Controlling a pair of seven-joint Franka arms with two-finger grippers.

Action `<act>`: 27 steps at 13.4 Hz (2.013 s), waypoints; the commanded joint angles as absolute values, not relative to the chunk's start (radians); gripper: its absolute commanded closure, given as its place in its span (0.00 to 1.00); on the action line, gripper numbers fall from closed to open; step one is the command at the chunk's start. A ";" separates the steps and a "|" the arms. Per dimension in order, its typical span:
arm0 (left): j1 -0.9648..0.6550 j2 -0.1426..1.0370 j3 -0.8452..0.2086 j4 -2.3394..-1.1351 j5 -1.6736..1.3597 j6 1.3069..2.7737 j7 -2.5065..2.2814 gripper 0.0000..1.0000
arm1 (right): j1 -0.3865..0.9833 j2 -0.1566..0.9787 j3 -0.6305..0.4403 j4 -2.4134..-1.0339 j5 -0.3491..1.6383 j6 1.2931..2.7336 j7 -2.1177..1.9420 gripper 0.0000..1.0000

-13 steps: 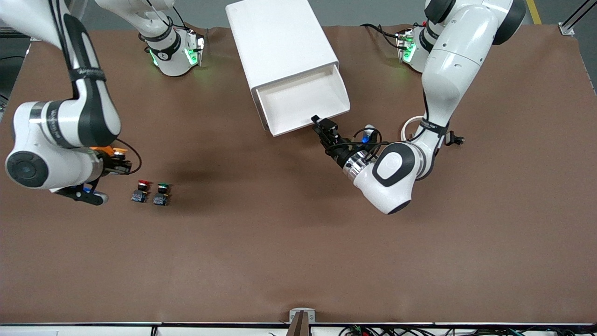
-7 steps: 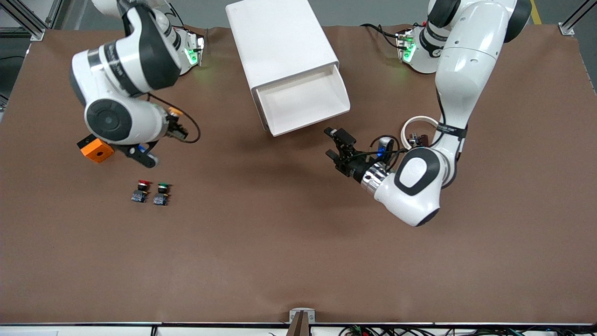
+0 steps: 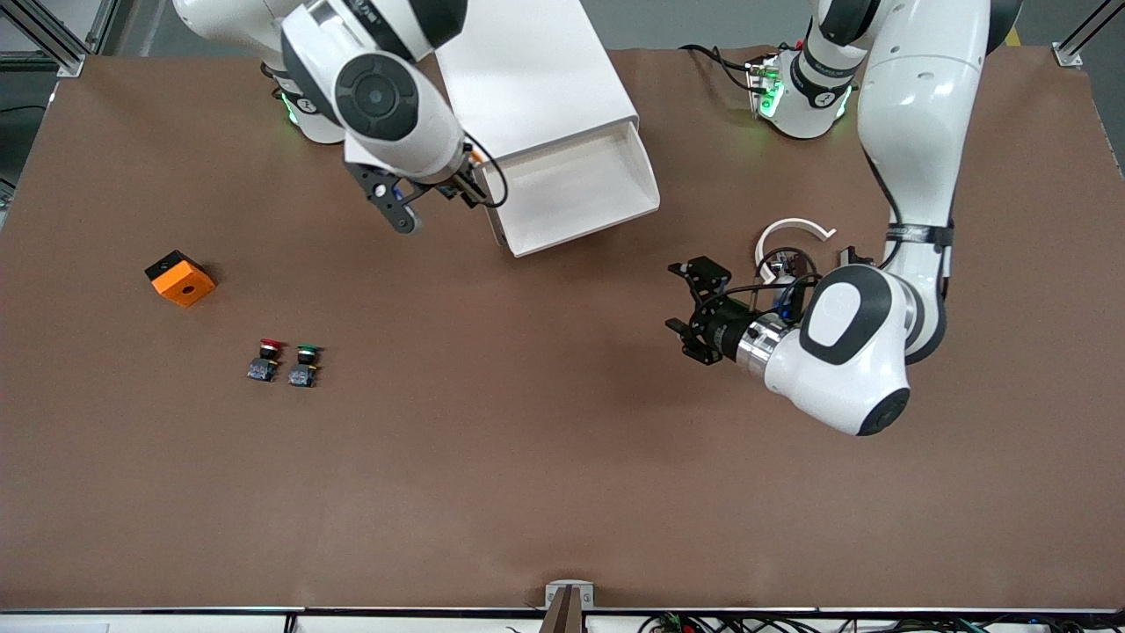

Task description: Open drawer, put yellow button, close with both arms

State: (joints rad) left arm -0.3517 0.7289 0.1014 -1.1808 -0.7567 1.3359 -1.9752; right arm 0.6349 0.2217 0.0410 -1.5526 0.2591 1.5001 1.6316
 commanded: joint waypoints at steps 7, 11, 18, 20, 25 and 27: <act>-0.368 0.586 0.190 -1.198 -0.425 1.459 -1.366 0.00 | 0.768 0.340 0.026 -1.513 0.293 1.767 2.000 0.84; -0.368 0.569 0.178 -1.207 -0.276 1.468 -1.026 0.00 | 0.825 0.382 0.025 -1.513 0.287 1.809 2.034 0.84; -0.391 0.532 0.153 -1.256 -0.210 1.523 -0.755 0.00 | 0.841 0.423 0.025 -1.514 0.293 1.833 2.048 0.81; -0.390 0.502 0.127 -1.302 -0.186 1.561 -0.678 0.00 | 0.844 0.434 0.025 -1.513 0.296 1.839 2.048 0.80; -0.425 0.342 0.111 -1.575 -0.134 1.755 -0.604 0.00 | 0.842 0.436 0.028 -1.513 0.298 1.830 2.039 0.08; -0.436 0.308 0.057 -1.638 -0.059 1.799 -0.604 0.00 | 0.841 0.433 0.028 -1.509 0.311 1.825 2.036 0.00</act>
State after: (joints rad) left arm -0.4178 0.3929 0.0972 -1.5129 -0.1266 1.7350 -0.6118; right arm 0.8340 0.4272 0.0348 -1.5361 0.2830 1.8446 2.0316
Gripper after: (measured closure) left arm 0.000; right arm 0.322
